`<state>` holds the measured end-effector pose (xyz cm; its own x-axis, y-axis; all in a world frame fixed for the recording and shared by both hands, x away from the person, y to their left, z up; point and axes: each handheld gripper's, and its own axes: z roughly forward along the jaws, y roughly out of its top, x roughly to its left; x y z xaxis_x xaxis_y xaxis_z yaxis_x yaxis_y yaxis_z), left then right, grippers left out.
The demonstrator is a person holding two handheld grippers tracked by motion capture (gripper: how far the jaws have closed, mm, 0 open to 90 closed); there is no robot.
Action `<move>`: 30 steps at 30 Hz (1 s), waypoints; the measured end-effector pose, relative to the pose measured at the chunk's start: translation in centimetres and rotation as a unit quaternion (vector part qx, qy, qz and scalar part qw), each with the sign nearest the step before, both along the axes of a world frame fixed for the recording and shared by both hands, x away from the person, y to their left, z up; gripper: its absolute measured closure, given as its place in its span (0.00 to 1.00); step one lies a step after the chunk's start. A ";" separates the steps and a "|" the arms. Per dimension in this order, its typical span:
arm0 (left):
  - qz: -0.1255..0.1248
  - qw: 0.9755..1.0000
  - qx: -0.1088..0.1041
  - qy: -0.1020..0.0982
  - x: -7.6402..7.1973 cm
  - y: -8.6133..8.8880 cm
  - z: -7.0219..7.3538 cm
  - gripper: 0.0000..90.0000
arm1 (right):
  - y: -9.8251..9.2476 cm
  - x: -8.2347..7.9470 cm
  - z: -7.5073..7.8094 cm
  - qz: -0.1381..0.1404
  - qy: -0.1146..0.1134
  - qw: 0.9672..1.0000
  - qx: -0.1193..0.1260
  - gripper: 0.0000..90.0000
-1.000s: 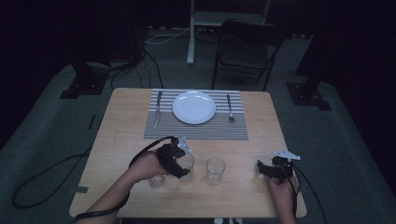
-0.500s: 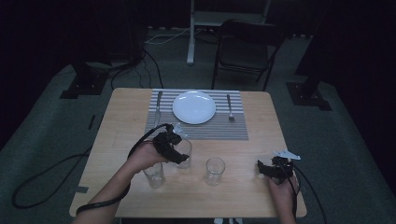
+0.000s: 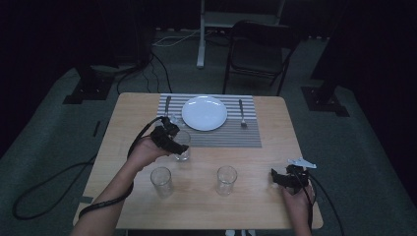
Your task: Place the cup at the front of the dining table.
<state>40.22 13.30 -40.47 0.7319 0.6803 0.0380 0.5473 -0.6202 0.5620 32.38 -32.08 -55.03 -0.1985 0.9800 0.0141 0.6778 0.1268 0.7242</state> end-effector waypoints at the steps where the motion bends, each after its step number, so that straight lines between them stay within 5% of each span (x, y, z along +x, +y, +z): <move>1: 0.005 1.000 -0.002 0.000 0.3 0.2 0.0 0.33 | 0.0 0.0 0.0 0.000 0.000 1.000 0.000 0.16; 16: 0.090 0.996 -0.004 -0.012 4.9 1.3 -0.9 0.33 | 0.0 0.0 0.0 0.000 0.000 1.000 0.000 0.16; 24: 0.103 0.994 -0.015 -0.032 6.8 1.1 -1.8 0.33 | 0.0 0.0 0.0 0.000 0.000 1.000 0.000 0.16; 30: 0.114 0.993 -0.021 -0.017 8.4 1.1 -2.9 0.33 | 0.0 0.0 0.0 0.000 0.000 1.000 0.000 0.16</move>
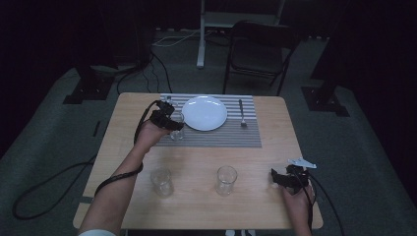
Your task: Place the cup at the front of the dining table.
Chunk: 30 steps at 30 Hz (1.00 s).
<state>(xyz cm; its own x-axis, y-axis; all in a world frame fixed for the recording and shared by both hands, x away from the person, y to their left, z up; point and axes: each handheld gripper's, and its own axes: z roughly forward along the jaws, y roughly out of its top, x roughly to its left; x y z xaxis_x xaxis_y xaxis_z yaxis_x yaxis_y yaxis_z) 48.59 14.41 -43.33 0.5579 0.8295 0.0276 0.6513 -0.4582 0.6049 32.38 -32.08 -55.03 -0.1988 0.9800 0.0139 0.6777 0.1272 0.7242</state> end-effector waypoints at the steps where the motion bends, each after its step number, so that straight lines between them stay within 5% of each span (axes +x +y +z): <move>1: 0.002 1.000 -0.003 0.003 0.2 0.0 -0.1 0.33 | 0.0 0.0 0.0 0.000 0.000 1.000 0.000 0.16; 11: 0.019 1.000 -0.002 0.013 2.0 -0.2 -1.0 0.33 | 0.0 0.0 0.0 0.000 0.000 1.000 0.000 0.16; 23: 0.023 1.000 0.003 0.018 2.0 -0.3 -1.1 0.32 | 0.0 0.0 0.0 0.000 0.000 1.000 0.000 0.16; 28: 0.022 0.999 -0.022 0.022 1.8 0.3 -0.6 0.30 | 0.0 0.0 0.0 0.000 0.000 1.000 0.000 0.16; 30: 0.018 0.999 -0.028 0.024 1.7 0.6 -0.2 0.20 | 0.0 0.0 0.0 0.000 0.000 1.000 0.000 0.16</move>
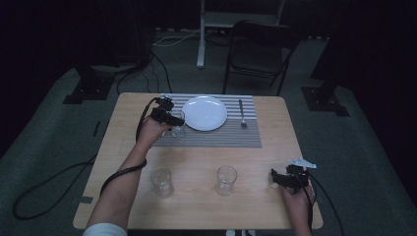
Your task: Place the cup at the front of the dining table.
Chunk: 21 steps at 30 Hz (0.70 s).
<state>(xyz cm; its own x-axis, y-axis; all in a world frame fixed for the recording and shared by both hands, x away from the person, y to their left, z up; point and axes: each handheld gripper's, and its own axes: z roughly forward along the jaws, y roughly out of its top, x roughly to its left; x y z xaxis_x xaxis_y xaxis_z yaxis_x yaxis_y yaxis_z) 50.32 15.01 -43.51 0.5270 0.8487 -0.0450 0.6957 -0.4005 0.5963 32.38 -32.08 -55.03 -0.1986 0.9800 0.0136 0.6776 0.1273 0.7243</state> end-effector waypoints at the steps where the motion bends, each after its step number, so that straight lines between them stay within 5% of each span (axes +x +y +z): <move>1: 0.001 1.000 0.003 0.000 -0.1 0.0 0.1 0.20 | 0.0 0.0 0.0 0.000 0.000 1.000 0.000 0.16; 6: -0.003 1.000 -0.002 -0.003 -0.9 0.6 0.4 0.10 | 0.0 0.0 0.0 0.000 0.000 1.000 0.000 0.16; 8: -0.010 1.000 -0.008 0.010 -1.0 0.9 0.3 0.02 | 0.0 0.0 0.0 0.000 0.000 1.000 0.000 0.16; 14: -0.001 1.000 -0.001 -0.005 -2.5 1.7 0.4 0.02 | 0.0 0.0 0.0 0.000 0.000 1.000 0.000 0.16; 21: -0.006 1.000 0.005 -0.002 -4.4 3.3 0.0 0.00 | 0.0 0.0 0.0 0.000 0.000 1.000 0.000 0.16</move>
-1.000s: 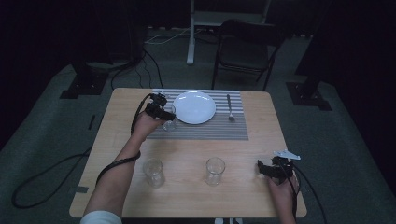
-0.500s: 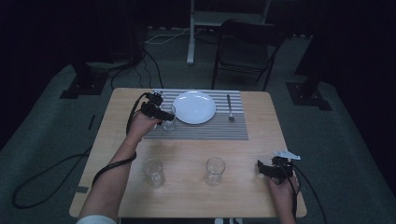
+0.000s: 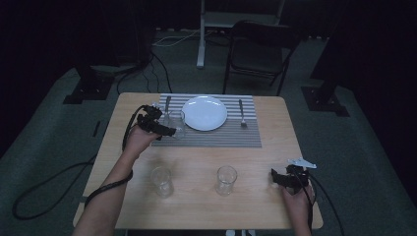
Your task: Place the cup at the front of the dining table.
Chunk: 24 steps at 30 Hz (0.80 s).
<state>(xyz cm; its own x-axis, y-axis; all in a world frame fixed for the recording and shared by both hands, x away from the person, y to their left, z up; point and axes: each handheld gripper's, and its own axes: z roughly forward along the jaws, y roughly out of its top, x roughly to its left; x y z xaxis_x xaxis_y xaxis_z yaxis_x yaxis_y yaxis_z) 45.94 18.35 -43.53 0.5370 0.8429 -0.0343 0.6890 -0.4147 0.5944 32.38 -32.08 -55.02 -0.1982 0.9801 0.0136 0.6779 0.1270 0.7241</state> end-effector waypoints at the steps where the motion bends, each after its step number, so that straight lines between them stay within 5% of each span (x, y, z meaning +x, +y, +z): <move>1: 0.001 1.000 0.007 -0.002 -0.2 0.2 -0.1 0.00 | 0.0 0.0 0.0 0.000 0.000 1.000 0.000 0.16; 7: 0.019 1.000 0.010 -0.017 -1.6 1.7 -0.7 0.00 | 0.0 0.0 0.0 0.000 0.000 1.000 0.000 0.16; 19: 0.009 0.999 0.020 -0.034 -4.4 3.8 -3.0 0.00 | 0.0 0.0 0.0 0.000 0.000 1.000 0.000 0.16; 24: 0.019 0.998 -0.007 -0.056 -5.5 4.9 -3.8 0.00 | 0.0 0.0 0.0 0.000 0.000 1.000 0.000 0.16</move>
<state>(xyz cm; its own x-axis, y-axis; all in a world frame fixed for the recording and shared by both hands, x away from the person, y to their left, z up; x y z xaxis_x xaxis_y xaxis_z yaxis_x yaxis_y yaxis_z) 40.44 23.28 -47.30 0.5060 0.8625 0.0127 0.6323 -0.3809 0.6746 32.38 -32.08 -55.02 -0.1985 0.9800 0.0132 0.6777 0.1275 0.7243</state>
